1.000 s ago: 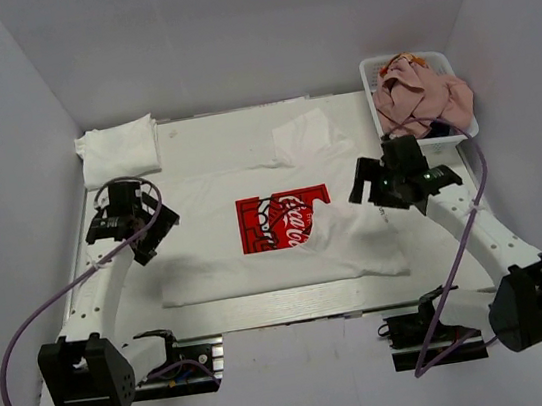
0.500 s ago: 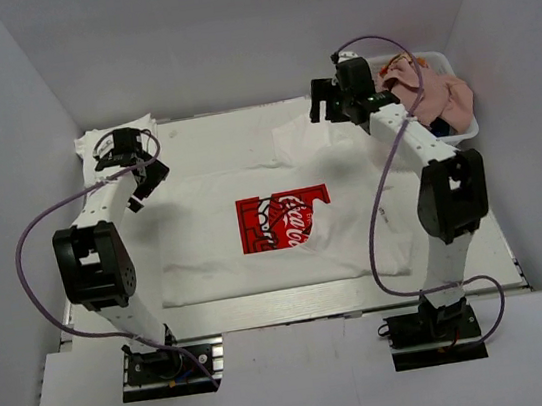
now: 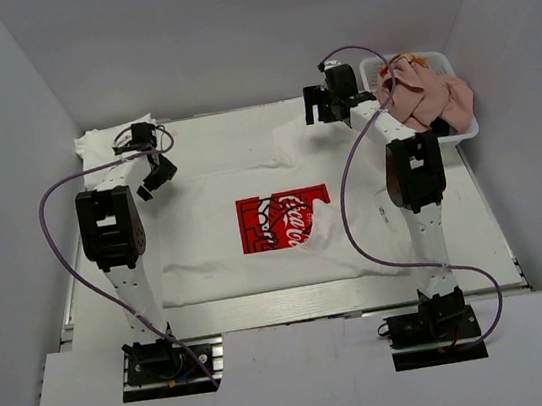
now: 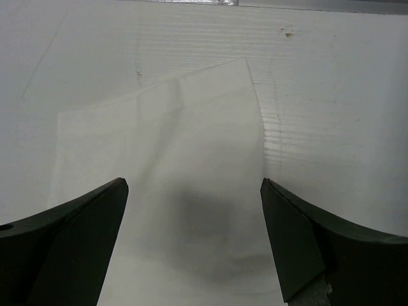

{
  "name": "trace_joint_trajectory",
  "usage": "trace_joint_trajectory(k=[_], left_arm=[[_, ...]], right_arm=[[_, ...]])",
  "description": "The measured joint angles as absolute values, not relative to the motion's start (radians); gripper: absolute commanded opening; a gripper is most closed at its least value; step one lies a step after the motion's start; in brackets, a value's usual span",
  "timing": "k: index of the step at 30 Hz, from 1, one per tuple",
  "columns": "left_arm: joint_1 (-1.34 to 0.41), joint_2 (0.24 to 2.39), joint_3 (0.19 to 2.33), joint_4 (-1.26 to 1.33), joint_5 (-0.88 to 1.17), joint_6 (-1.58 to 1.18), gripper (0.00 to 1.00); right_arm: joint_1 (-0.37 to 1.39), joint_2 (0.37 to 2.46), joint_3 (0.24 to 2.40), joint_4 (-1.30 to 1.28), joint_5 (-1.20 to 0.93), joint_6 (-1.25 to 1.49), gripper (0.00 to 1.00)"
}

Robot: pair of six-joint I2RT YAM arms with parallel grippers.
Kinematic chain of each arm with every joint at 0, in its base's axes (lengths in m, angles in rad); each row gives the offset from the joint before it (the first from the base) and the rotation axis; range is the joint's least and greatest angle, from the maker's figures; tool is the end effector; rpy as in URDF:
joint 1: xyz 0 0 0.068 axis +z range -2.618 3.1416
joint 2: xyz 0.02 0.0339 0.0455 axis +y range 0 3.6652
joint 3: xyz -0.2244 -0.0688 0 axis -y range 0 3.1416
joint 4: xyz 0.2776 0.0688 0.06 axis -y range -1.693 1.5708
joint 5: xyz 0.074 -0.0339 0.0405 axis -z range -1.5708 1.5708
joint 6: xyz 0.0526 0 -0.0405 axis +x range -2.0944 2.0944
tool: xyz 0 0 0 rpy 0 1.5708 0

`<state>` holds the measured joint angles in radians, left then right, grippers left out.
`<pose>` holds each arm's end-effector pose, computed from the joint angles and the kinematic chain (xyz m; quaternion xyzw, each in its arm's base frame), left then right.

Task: Fold and stack the t-shirts

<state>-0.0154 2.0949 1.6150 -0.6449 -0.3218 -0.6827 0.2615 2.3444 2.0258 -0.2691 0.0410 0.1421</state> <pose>0.4599 0.0096 0.1211 -0.3487 0.8980 0.0722 0.2586 0.5459 0.1439 0.1739 -0.0429 0.8804 0.0769 0.4659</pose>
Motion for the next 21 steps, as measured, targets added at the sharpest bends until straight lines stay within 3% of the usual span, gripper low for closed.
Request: trace_joint_trajectory(k=[15, 19, 21], left_arm=[[-0.015, 2.159, 1.615, -0.561, -0.325, -0.673, 0.67], [-0.015, 2.162, 1.613, -0.542, -0.311, -0.670, 0.46], [-0.015, 2.164, 1.612, -0.537, -0.302, -0.674, 0.30]], right_arm=[[0.247, 2.506, 2.162, -0.166, -0.007, 0.044, 0.90], [0.247, 2.556, 2.180, -0.147, -0.013, 0.040, 0.90], [0.247, 2.587, 2.202, -0.146, -0.017, 0.044, 0.90]])
